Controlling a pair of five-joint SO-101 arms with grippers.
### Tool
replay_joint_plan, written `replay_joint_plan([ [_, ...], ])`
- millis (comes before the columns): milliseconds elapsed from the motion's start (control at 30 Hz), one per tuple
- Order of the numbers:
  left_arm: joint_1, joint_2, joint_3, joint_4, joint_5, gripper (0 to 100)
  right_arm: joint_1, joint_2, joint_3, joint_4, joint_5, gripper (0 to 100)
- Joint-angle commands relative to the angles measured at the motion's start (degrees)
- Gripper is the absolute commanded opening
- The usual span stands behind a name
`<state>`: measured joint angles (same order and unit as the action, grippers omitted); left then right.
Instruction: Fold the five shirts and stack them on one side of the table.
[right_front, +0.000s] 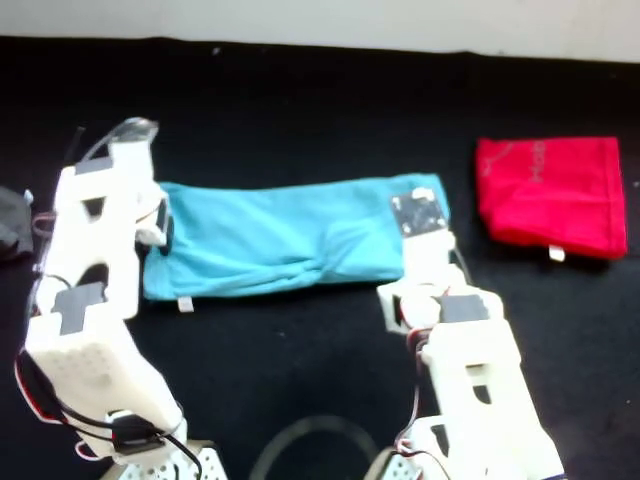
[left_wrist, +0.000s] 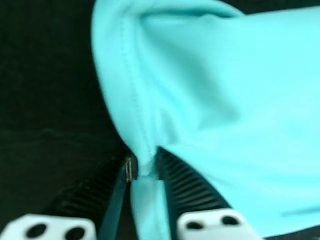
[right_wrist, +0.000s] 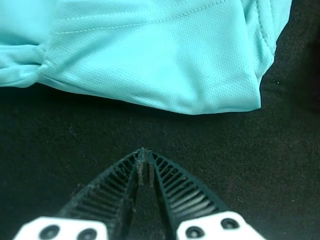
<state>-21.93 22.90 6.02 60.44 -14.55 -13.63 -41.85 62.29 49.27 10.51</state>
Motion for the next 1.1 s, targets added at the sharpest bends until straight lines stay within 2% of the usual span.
replay_joint_plan([
  [0,-3.65,-0.04,-2.68,0.53,-3.25,0,0.66,-1.45,0.13,-0.66,-0.35,1.4],
  [200,-13.14,0.04,-8.92,2.99,-8.35,1,2.15,-1.54,-0.04,-0.48,-0.62,1.4],
  [300,-17.1,0.04,-12.97,5.19,-10.9,1,5.58,-1.54,-0.31,-0.75,-4.57,1.4],
  [467,-17.71,-0.31,-18.51,12.84,-12.04,1,10.15,-1.45,0.13,-4.7,-10.02,1.4],
  [667,-9.8,-0.57,-24.31,23.38,-11.43,1,13.23,-1.45,0.31,-5.93,-13.63,1.4],
  [900,6.81,-0.57,-37.76,39.56,0.09,1,18.24,-1.45,0.22,-6.02,-17.67,1.4],
  [1067,21.32,-0.31,-46.37,40.53,5.1,1,20.35,-1.45,0.04,-6.02,-20.22,1.4],
])
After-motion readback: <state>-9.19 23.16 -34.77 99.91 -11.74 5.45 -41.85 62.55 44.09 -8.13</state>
